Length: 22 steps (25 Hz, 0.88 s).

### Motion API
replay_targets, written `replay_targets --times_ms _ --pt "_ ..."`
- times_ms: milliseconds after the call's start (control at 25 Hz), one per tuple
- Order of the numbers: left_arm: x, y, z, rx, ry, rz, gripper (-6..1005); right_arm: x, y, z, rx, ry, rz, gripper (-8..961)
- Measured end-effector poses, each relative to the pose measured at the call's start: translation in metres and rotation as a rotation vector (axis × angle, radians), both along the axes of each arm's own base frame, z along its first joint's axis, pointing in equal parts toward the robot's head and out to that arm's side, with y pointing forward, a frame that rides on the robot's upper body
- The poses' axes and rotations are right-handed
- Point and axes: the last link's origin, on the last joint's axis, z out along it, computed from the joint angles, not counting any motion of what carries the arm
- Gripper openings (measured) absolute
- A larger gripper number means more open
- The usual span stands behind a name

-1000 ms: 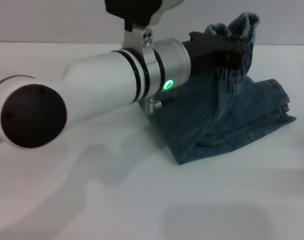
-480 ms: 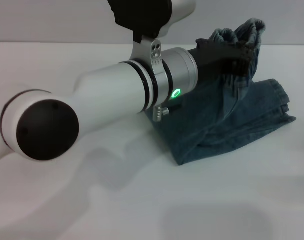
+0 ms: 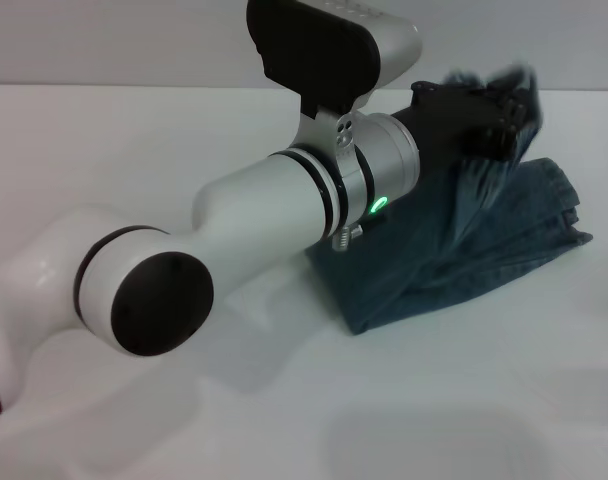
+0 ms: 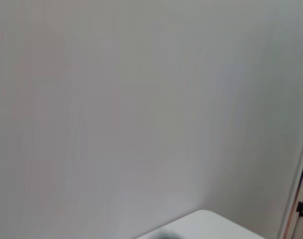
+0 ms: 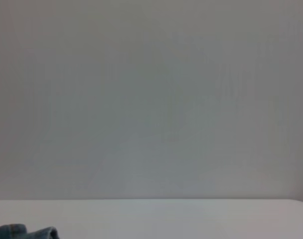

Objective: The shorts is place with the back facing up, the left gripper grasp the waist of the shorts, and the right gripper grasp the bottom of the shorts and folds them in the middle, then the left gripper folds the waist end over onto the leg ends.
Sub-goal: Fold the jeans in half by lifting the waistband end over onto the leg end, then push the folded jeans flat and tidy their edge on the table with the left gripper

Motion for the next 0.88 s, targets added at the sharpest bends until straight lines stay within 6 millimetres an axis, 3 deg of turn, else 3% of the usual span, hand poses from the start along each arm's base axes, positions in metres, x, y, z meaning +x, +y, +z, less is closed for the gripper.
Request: replay_targets --times_ms 160,480,680,800,880 --pt "-0.001 0.0 -0.004 -0.004 -0.015 0.006 111 0.0 -0.005 0.0 -0.003 -0.004 0.009 -2" --pt "-0.002 -0.007 -0.001 0.021 -0.056 -0.003 466 -0.01 -0.009 -0.006 -0.04 -0.027 0.09 -1" --pt "-0.015 -0.015 0.009 0.097 -0.098 -0.006 655 -0.015 -0.014 -0.005 -0.044 -0.038 0.141 -1" --pt "-0.039 -0.029 0.011 0.149 -0.089 -0.004 763 -0.013 -0.017 -0.004 -0.038 -0.032 0.134 0" --pt "-0.044 -0.032 0.01 0.16 -0.085 -0.008 773 -0.012 -0.017 -0.004 -0.034 -0.031 0.129 0"
